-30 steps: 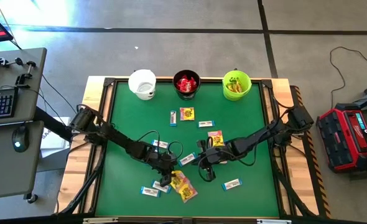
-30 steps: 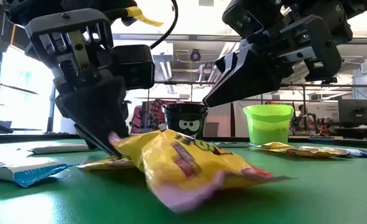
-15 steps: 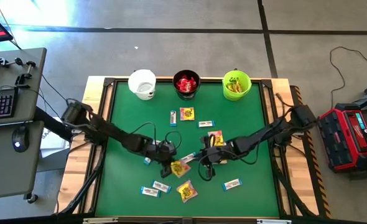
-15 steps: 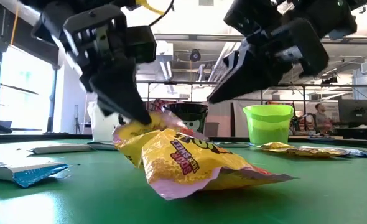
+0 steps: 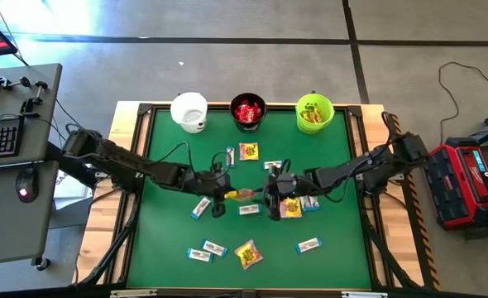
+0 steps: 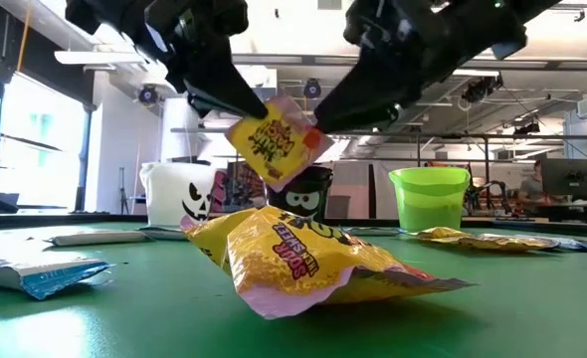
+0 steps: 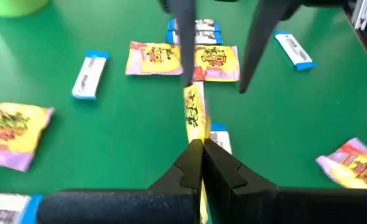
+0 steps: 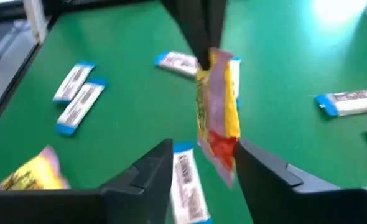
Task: Sort candy by brand, put in halloween buckets
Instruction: Put the yellow candy into the green bucket
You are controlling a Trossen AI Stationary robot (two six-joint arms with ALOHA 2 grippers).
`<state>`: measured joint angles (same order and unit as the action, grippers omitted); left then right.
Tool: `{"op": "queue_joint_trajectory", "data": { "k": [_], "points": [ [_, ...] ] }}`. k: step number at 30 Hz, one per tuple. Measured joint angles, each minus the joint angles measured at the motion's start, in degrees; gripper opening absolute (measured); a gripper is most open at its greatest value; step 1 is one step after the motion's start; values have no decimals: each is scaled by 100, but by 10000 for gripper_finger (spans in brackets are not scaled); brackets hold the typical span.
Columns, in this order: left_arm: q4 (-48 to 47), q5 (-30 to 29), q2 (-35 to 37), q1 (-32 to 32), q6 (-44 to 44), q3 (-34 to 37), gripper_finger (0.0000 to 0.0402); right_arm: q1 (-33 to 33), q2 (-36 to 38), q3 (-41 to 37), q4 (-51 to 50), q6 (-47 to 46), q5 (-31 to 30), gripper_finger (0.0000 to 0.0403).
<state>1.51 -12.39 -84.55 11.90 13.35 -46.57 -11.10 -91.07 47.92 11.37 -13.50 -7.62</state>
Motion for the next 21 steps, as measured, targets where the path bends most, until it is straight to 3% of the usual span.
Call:
{"op": "queue_joint_trajectory", "data": {
  "k": [14, 17, 21],
  "points": [
    [238, 334, -23, -116, -762, 0, 0, 535, -2, 2, 699, 44, 812, 169],
    [348, 425, -23, -191, -761, 0, 0, 557, -2, 2, 695, 27, 828, 147],
    [536, 436, -23, -265, -753, 0, 0, 587, -2, 2, 695, 35, 863, 85]
  ]
}}
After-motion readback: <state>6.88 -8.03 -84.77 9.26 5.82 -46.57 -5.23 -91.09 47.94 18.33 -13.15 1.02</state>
